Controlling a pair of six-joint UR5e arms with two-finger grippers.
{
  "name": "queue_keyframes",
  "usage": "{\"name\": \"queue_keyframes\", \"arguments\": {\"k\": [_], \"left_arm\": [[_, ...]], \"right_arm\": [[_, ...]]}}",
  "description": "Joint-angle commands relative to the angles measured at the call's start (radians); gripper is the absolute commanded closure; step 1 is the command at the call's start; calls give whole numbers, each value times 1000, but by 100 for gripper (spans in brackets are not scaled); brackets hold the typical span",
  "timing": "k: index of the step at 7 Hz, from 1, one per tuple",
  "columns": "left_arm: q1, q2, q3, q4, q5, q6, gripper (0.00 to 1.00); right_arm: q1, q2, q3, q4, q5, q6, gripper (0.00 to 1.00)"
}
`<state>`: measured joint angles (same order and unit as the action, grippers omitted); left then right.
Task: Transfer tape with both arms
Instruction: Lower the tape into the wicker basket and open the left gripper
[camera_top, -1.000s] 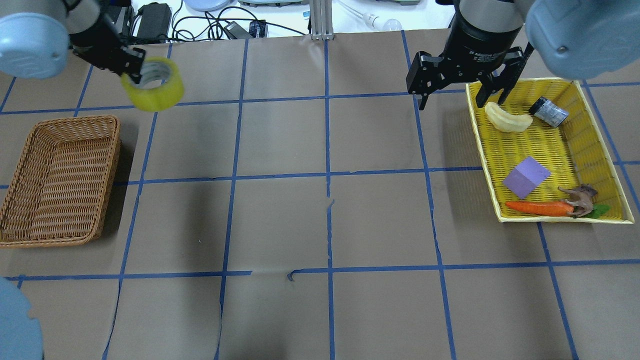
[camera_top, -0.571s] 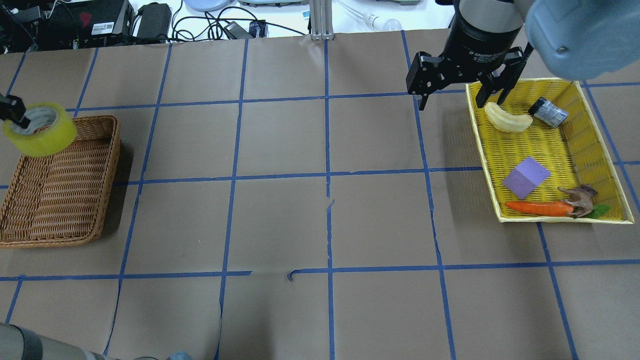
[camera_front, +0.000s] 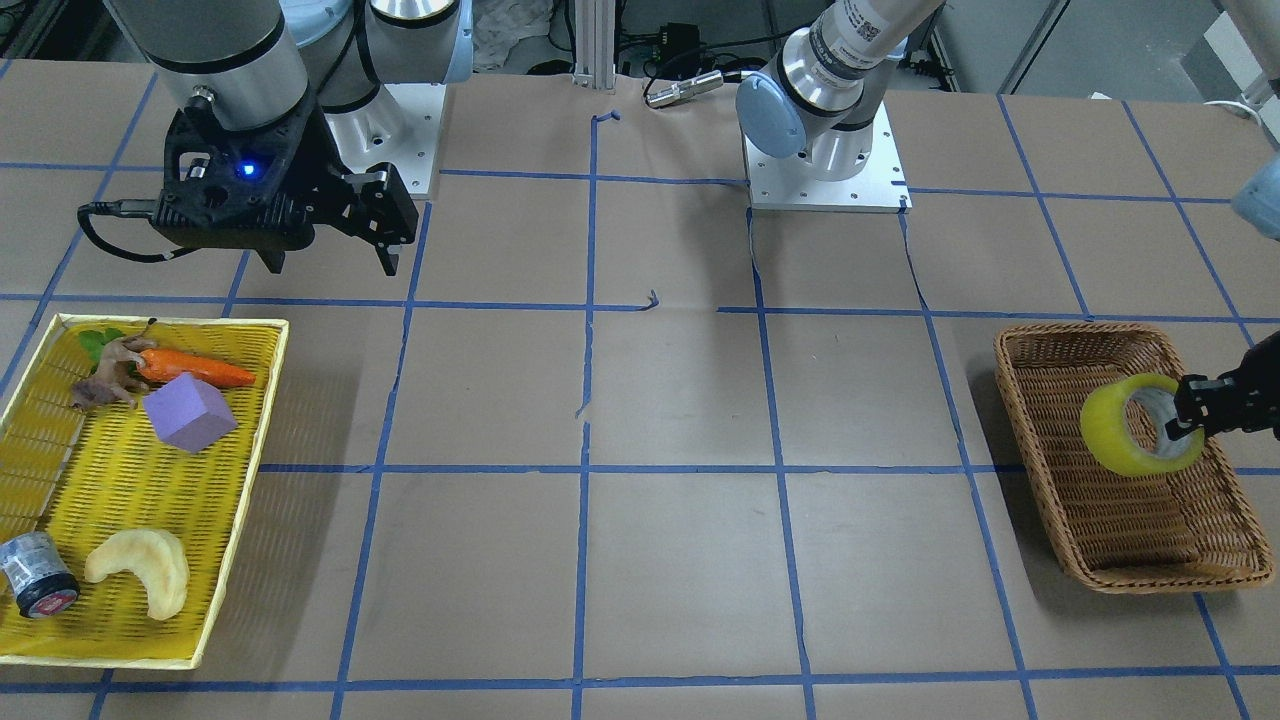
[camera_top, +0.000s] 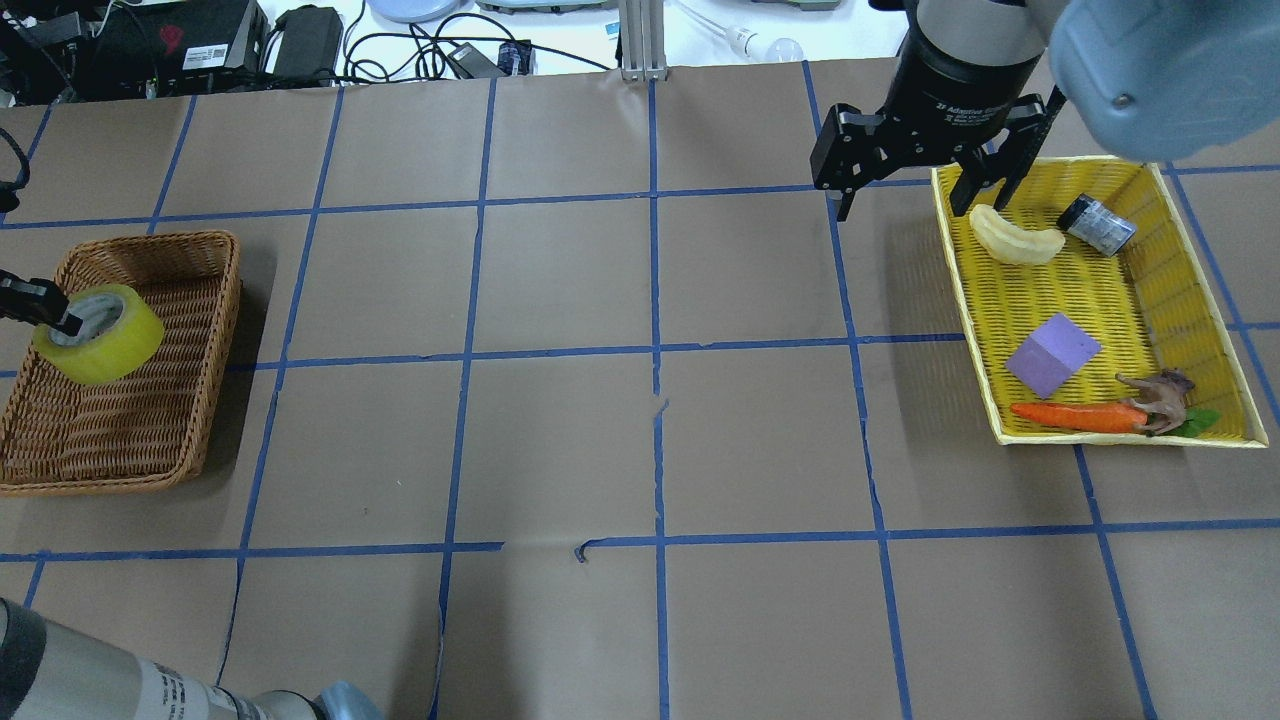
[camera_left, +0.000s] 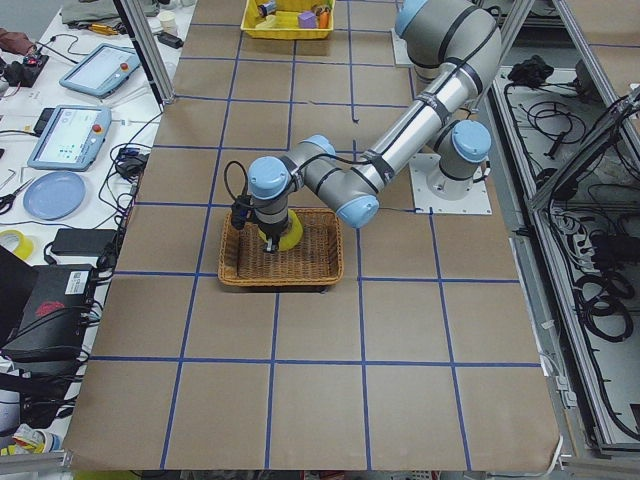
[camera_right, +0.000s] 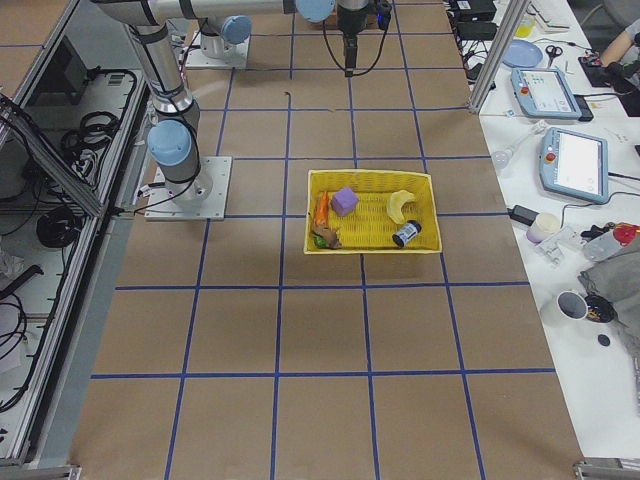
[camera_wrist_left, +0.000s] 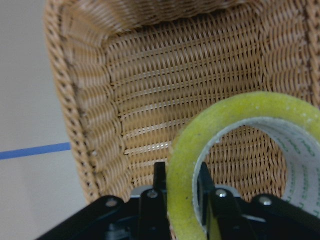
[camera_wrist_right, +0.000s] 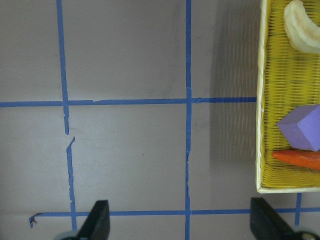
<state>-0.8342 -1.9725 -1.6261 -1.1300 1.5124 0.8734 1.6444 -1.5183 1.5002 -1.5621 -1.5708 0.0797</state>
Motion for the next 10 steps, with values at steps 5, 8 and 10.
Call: {"name": "queue_keyframes", "arguments": {"k": [5, 8, 10], "left_arm": [[-14, 59, 9, -34, 75, -101, 0], [-213, 223, 132, -321, 160, -390, 0], [-421, 289, 129, -353, 160, -695, 0]], "right_arm": [[0, 0, 2, 2, 2, 0, 0], [0, 0, 0, -1, 5, -2, 0], [2, -2, -2, -1, 5, -2, 0]]}}
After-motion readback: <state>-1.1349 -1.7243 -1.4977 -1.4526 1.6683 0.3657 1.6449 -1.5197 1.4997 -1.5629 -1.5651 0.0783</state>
